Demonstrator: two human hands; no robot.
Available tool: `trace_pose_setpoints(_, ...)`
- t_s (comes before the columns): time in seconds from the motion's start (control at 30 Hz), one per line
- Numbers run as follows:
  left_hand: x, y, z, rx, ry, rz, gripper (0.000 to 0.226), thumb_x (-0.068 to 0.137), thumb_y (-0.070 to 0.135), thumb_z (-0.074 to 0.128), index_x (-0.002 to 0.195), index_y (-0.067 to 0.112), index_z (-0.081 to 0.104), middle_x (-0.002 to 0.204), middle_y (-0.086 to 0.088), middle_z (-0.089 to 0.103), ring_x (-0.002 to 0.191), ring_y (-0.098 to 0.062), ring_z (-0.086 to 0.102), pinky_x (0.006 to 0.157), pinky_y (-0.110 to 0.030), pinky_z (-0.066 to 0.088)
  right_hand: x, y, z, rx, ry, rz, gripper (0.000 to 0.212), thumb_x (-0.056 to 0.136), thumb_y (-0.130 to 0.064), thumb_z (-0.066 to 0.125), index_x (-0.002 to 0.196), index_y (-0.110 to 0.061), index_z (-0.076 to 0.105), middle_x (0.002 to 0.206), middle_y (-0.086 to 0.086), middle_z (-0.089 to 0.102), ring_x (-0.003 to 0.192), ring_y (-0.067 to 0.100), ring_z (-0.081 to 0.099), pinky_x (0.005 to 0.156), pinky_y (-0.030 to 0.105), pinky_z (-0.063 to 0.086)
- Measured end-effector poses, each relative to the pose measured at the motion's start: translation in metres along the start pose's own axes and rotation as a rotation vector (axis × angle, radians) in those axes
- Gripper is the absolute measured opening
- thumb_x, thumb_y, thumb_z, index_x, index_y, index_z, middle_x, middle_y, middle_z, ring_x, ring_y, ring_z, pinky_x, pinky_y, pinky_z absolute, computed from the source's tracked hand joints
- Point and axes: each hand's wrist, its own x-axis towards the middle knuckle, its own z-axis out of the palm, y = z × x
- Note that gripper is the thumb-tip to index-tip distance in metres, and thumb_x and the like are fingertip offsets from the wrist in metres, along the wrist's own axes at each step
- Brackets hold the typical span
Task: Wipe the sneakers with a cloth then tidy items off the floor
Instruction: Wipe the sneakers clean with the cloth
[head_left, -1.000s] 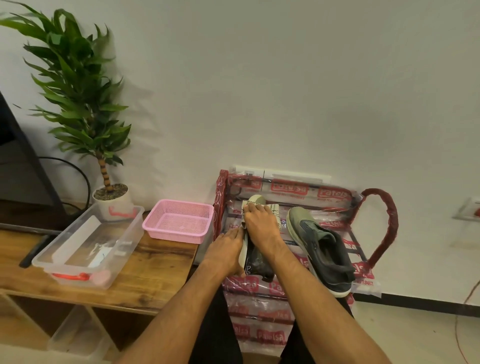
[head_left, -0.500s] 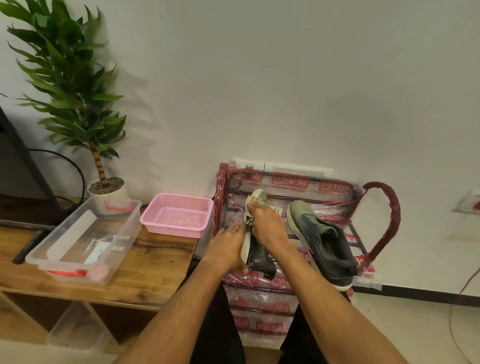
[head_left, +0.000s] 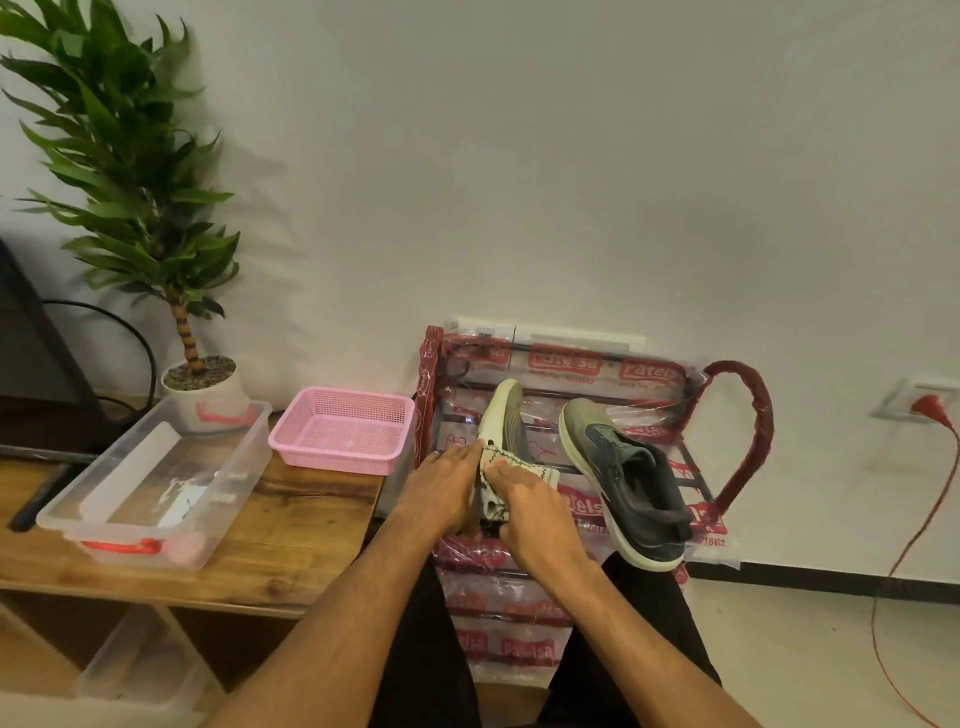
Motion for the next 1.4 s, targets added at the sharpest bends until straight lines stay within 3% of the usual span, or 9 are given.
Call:
trace_pose_setpoints(0.1,0.000,0.000,0.000,0.029,0.013,0.020,0.104,0.079,0.027,0.077,0.154,0.016,0.007,0.158,-0.007,0.025,0.141,-0.023,0.029,0.116,-0.039,0.022,-0.019,0.007,-0.008,-0.012,-0.091,-0.073,0.057,0.080,0.002,0.064,0.133,-0.016,0.056,0.135,0.004,0.058,0.126,0.022,0.053,0.109,0.032,0.039)
trace_pose_setpoints(0.23,0.003,-0.002,0.002,0.057,-0.021,0.001,0.120,0.065,0.039,0.085,0.154,0.018,0.007,0.157,-0.006,0.026,0.140,-0.025,0.030,0.117,-0.042,0.023,-0.027,0.028,-0.025,0.104,-0.239,0.074,0.043,0.079,-0.009,0.066,0.117,-0.029,0.063,0.102,-0.003,0.071,0.095,0.020,0.065,0.079,0.033,0.052)
trace_pose_setpoints(0.4,0.008,-0.003,0.005,0.071,-0.015,0.002,0.122,0.062,0.043,0.086,0.153,0.019,0.008,0.157,-0.006,0.026,0.142,-0.025,0.029,0.117,-0.043,0.023,-0.009,0.031,-0.022,0.151,0.115,0.197,0.067,0.077,0.007,0.055,0.136,-0.025,0.052,0.128,-0.001,0.062,0.116,0.020,0.058,0.091,0.033,0.049)
trace_pose_setpoints(0.5,0.008,-0.004,0.008,0.073,0.019,0.020,0.113,0.069,0.039,0.082,0.153,0.016,0.010,0.156,-0.007,0.029,0.141,-0.023,0.031,0.117,-0.043,0.025,-0.011,0.004,0.005,0.017,0.025,0.112,0.071,0.086,0.008,0.055,0.150,-0.013,0.032,0.153,0.009,0.037,0.141,0.023,0.035,0.119,0.032,0.022)
trace_pose_setpoints(0.57,0.009,-0.005,0.010,0.070,0.043,0.035,0.099,0.079,0.037,0.075,0.152,0.014,0.011,0.156,-0.007,0.030,0.142,-0.021,0.030,0.117,-0.041,0.023,-0.018,-0.005,0.017,-0.060,-0.013,0.062,0.071,0.090,0.005,0.054,0.152,-0.006,0.022,0.158,0.014,0.025,0.147,0.025,0.022,0.115,0.029,0.002)
trace_pose_setpoints(0.83,0.007,-0.001,0.007,0.076,0.003,0.016,0.121,0.061,0.040,0.088,0.151,0.015,0.012,0.153,-0.008,0.034,0.139,-0.026,0.035,0.116,-0.045,0.027,0.015,0.005,0.011,0.035,0.012,0.266,0.057,0.081,0.002,0.059,0.135,-0.007,0.045,0.131,0.009,0.057,0.116,0.027,0.057,0.095,0.038,0.048)
trace_pose_setpoints(1.1,0.007,-0.002,0.008,0.088,0.024,0.035,0.105,0.075,0.036,0.078,0.153,0.017,0.010,0.155,-0.007,0.031,0.139,-0.025,0.034,0.115,-0.044,0.027,-0.032,0.004,0.012,0.066,-0.038,0.047,0.046,0.078,0.001,0.060,0.122,-0.013,0.056,0.120,0.002,0.061,0.112,0.021,0.058,0.087,0.036,0.053)
trace_pose_setpoints(1.27,0.006,0.003,0.005,0.095,-0.010,0.007,0.119,0.066,0.037,0.085,0.153,0.016,0.007,0.156,-0.006,0.027,0.140,-0.025,0.033,0.116,-0.043,0.026,-0.002,0.019,0.023,-0.026,0.050,0.160,0.051,0.083,-0.005,0.066,0.132,-0.009,0.051,0.125,0.006,0.061,0.113,0.023,0.060,0.093,0.035,0.052)
trace_pose_setpoints(1.4,0.005,0.003,0.005,0.107,-0.023,-0.007,0.122,0.064,0.041,0.086,0.153,0.018,0.006,0.157,-0.006,0.025,0.141,-0.027,0.031,0.116,-0.044,0.025,0.024,0.031,0.017,-0.029,0.014,0.270,0.028,0.087,-0.006,0.060,0.114,-0.010,0.057,0.108,0.008,0.067,0.095,0.029,0.066,0.078,0.043,0.055)
